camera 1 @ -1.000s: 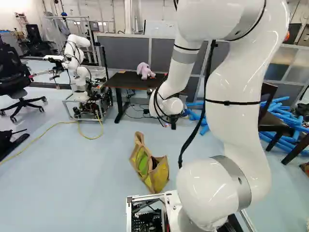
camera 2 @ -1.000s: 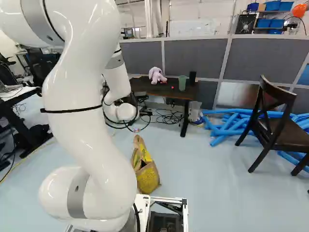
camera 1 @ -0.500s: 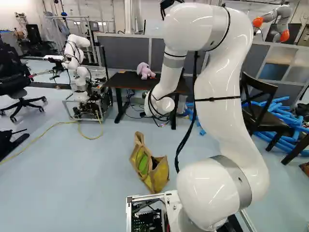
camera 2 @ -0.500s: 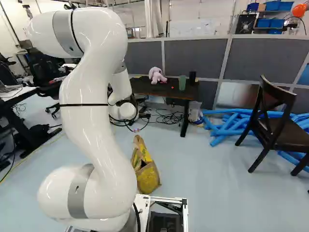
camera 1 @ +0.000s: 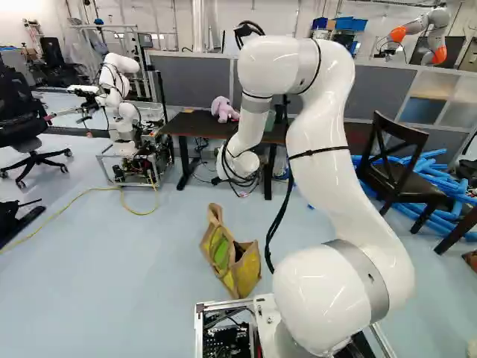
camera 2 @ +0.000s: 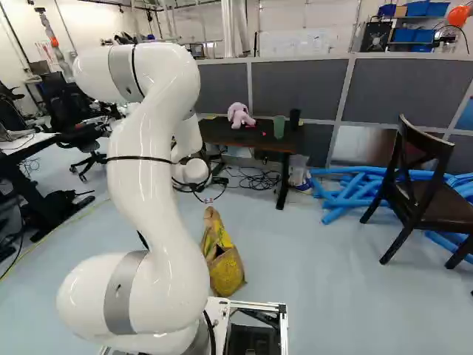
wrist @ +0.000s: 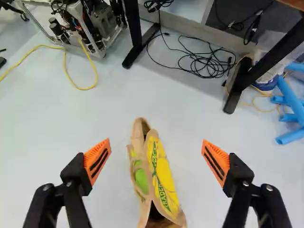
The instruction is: Pick up the bag on the ground and place it on the table
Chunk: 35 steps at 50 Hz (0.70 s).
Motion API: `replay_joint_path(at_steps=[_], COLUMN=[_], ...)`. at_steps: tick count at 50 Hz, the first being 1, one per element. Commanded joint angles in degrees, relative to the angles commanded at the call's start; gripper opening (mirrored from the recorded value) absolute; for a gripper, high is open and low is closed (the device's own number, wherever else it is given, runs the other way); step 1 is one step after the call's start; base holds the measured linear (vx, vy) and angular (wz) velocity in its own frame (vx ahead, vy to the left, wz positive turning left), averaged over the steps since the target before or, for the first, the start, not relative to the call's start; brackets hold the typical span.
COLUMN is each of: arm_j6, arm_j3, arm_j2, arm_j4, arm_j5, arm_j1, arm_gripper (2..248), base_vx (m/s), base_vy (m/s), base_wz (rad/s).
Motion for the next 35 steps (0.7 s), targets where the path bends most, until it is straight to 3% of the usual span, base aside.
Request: replay_joint_path(at_steps=[28,35], arm_j6=[0.0,-2.32], arm_j3=[-6.8,-7.66], arm_j2=[-7.62,-9.01], arm_j4=[0.0,0.0], arm_j5=[-7.06,-7.97], arm_j1=[1.37,1.38], arm_gripper=[247,247], base_vx=[0.0,0.0], base_vy=[0.0,0.0], base_wz=[0.0,0.0])
